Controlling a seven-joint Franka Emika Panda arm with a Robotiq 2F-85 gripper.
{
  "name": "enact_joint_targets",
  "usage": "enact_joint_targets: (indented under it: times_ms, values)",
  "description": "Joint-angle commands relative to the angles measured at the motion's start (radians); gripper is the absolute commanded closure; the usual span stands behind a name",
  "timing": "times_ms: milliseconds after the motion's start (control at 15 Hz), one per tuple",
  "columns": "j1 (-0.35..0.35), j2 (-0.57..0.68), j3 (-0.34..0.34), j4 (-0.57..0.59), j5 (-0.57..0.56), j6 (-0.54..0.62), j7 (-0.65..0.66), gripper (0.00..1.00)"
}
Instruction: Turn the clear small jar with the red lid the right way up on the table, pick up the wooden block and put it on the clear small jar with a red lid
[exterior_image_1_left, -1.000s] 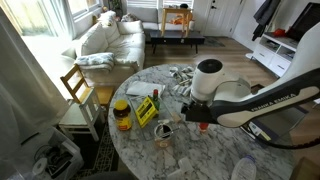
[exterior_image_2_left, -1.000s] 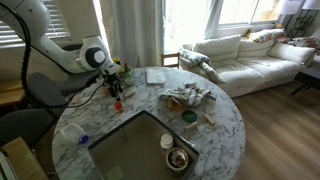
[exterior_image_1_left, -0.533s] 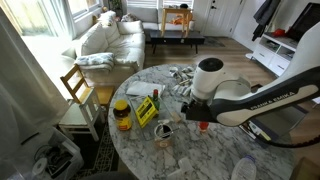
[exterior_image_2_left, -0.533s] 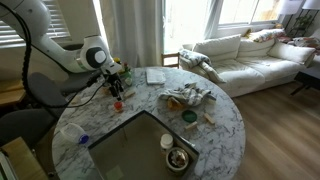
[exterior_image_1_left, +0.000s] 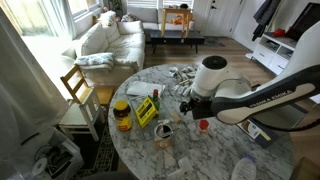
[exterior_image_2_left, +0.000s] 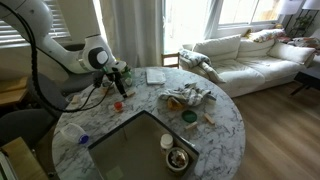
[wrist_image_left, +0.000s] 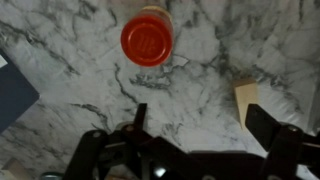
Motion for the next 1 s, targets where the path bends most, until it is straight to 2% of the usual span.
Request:
enact_joint_targets:
  times_ms: [0, 400, 733, 933]
  values:
    - [-0.001, 0.048, -0.010, 0.023, 0.017, 0.087, -0.174, 0.00]
    - [0.001, 0.114, -0.026, 0.060, 0.093, 0.162, -0.362, 0.00]
    - [-0.029, 0.160, 0.003, 0.072, 0.247, 0.241, -0.535, 0.01]
    - [-0.051, 0.182, 0.025, 0.073, 0.331, 0.283, -0.621, 0.05]
